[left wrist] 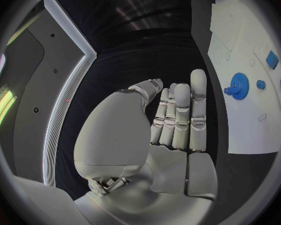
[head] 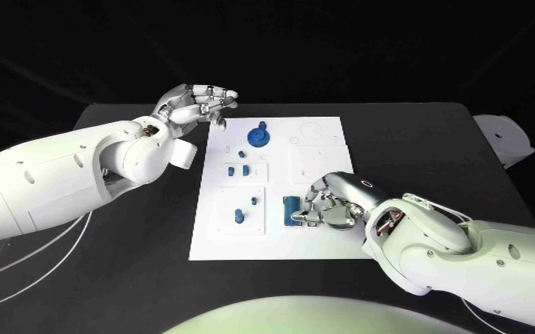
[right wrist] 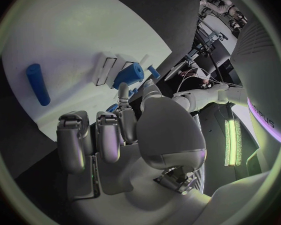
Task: Assemble the parts on the task board
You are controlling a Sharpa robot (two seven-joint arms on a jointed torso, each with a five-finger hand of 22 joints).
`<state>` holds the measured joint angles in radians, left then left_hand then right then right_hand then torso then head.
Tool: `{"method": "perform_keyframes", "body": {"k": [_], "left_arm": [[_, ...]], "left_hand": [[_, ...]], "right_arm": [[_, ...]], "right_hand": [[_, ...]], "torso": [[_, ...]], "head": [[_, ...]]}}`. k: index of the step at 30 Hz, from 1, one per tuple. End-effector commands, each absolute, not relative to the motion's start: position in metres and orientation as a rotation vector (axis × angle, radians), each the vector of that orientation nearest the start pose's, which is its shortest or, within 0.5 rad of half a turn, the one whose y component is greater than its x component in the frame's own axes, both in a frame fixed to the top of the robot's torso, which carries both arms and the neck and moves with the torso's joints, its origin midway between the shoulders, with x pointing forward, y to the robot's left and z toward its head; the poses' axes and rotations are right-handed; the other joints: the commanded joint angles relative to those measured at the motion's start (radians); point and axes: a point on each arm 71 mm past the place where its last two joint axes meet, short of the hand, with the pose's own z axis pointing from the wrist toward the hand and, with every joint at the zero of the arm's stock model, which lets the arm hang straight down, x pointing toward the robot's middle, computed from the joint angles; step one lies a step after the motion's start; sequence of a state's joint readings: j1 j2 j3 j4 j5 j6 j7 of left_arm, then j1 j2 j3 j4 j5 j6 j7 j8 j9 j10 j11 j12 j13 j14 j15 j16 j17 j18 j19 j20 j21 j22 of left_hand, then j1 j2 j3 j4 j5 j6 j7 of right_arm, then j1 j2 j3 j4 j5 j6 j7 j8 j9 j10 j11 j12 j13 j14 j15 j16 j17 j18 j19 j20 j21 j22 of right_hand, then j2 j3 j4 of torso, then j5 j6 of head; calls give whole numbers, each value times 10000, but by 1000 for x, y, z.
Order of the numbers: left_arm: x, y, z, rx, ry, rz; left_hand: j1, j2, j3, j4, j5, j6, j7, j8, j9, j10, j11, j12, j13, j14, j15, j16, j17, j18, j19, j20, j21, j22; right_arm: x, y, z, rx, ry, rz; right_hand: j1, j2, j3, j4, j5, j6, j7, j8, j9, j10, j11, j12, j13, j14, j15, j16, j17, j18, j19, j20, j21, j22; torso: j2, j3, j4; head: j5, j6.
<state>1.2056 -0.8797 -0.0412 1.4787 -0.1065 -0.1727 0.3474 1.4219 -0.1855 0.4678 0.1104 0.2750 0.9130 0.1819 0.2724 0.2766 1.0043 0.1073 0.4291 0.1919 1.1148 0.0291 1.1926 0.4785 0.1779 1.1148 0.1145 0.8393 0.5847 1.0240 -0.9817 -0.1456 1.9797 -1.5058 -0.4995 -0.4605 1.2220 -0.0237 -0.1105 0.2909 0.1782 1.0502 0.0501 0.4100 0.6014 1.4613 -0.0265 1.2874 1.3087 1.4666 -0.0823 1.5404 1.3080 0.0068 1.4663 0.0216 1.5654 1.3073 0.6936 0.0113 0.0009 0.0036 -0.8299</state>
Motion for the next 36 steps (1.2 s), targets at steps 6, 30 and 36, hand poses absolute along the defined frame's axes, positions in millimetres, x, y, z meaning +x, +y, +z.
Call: {"method": "perform_keyframes", "body": {"k": [6, 30, 36], "left_arm": [[494, 230, -179, -10028, 15232, -15751], [494, 231, -179, -10041, 15216, -15734], [494, 232, -179, -10047, 15213, -15722]], "left_hand": [[-106, -4, 43, 40, -26, -72, -21, 43, 17, -88, 13, 70, 15, -55, 15, -3, -12, 65, -34, 13, -33, -17], [-114, 2, 44, 48, -26, -73, -20, 45, 18, -91, 14, 74, 15, -55, 16, -2, -14, 65, -34, 14, -35, -19], [-114, 2, 44, 48, -26, -73, -20, 45, 18, -91, 14, 74, 15, -55, 16, -2, -14, 65, -34, 14, -35, -19]], "right_arm": [[346, -157, -246, 209, 18831, 6749], [351, -157, -248, 219, 18613, 6250], [351, -159, -248, 192, 18682, 6213]], "right_hand": [[336, 68, -120, -27, 72, 18, -51, 34, -33, 189, -7, 41, 1135, 912, -68, 42, 1959, -68, 1045, -35, 54, 2635], [1464, 354, -196, 13, -556, 86, -71, -1, -169, 234, -29, 147, 1252, 912, -88, 42, 1967, -68, 1045, -51, 54, 2635], [1456, 354, -202, 14, -550, 87, -71, -1, -170, 238, -29, 157, 1258, 913, -88, 45, 1974, -68, 1045, -51, 54, 2635]], "torso": [[11, -11, 24], [7, 16, -7], [9, 4, -7]], "head": [[9, -26], [33, -28], [50, -57]]}}
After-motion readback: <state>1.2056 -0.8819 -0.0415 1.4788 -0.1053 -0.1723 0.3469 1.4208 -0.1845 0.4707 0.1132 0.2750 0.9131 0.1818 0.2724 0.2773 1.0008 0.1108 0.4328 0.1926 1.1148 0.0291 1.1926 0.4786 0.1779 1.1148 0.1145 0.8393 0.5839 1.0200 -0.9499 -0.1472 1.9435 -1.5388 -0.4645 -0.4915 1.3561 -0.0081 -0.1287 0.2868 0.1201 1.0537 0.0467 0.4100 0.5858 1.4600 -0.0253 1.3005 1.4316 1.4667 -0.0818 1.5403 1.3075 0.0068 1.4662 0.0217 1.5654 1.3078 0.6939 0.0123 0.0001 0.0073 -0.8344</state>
